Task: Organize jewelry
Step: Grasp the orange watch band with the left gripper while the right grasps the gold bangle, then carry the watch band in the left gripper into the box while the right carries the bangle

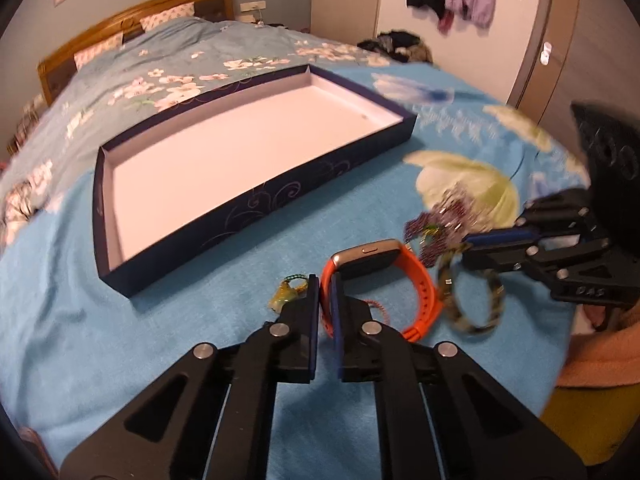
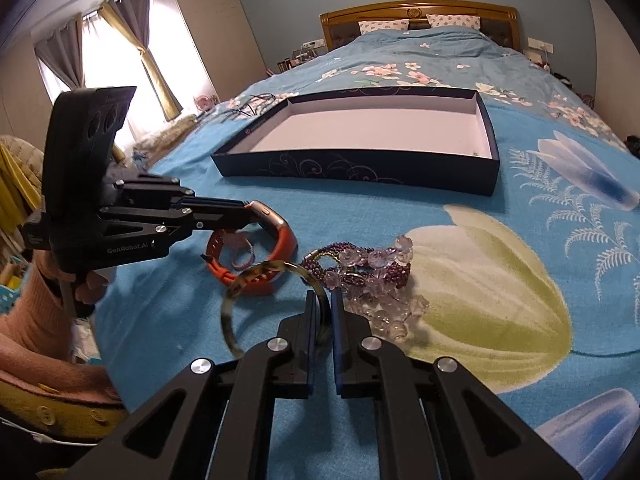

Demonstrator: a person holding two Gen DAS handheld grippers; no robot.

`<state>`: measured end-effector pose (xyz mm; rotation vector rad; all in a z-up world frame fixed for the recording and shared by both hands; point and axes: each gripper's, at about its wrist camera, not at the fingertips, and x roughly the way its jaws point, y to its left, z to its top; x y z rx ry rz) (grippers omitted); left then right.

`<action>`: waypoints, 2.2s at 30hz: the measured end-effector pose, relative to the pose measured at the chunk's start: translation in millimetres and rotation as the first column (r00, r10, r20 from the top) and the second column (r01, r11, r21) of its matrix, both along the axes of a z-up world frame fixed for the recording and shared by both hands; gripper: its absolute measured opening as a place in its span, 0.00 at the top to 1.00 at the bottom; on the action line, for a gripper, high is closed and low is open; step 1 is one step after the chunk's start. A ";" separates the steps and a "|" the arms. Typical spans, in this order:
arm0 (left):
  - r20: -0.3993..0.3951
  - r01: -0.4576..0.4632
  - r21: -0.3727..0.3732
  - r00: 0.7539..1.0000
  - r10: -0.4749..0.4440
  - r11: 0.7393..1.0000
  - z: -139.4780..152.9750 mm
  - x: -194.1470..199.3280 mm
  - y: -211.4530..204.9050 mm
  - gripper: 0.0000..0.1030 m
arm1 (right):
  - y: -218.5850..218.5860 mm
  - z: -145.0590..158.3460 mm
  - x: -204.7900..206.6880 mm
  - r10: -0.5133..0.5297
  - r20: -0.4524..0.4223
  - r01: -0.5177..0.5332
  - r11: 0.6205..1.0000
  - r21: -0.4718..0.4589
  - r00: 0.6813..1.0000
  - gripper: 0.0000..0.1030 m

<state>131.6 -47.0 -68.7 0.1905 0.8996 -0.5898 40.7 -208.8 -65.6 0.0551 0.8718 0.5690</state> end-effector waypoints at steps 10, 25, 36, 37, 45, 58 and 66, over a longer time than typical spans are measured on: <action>0.009 -0.121 -0.179 0.992 0.124 0.976 27.6 0.7 36.4 0.93 | -5.2 24.0 2.3 0.003 0.049 -0.004 1.000 0.026 0.999 0.95; 0.021 -0.299 -0.234 0.950 0.312 0.925 54.3 56.2 73.6 0.93 | -9.8 64.9 99.8 -0.052 0.166 0.066 0.995 -0.077 0.985 0.94; 0.010 -0.361 -0.210 0.928 0.371 0.909 55.5 128.7 71.0 0.93 | 12.6 61.6 187.4 -0.059 0.146 0.080 0.987 -0.141 0.988 0.94; 0.004 -0.363 -0.208 0.928 0.372 0.908 54.5 135.7 70.2 0.93 | 14.6 60.1 192.2 -0.057 0.141 0.078 0.986 -0.149 0.988 0.94; -0.039 -0.392 -0.161 0.920 0.391 0.906 33.8 187.5 67.0 0.93 | 24.9 40.3 232.7 -0.074 0.081 0.088 0.978 -0.189 0.994 0.94; -0.095 -0.412 -0.079 0.910 0.405 0.908 5.7 245.5 64.1 0.92 | 37.7 18.6 269.8 -0.107 -0.020 0.100 0.967 -0.236 0.994 0.94; -0.115 -0.421 -0.042 0.903 0.414 0.906 -2.4 258.0 61.1 0.93 | 37.1 19.1 272.7 -0.133 -0.003 0.129 0.964 -0.234 0.991 0.86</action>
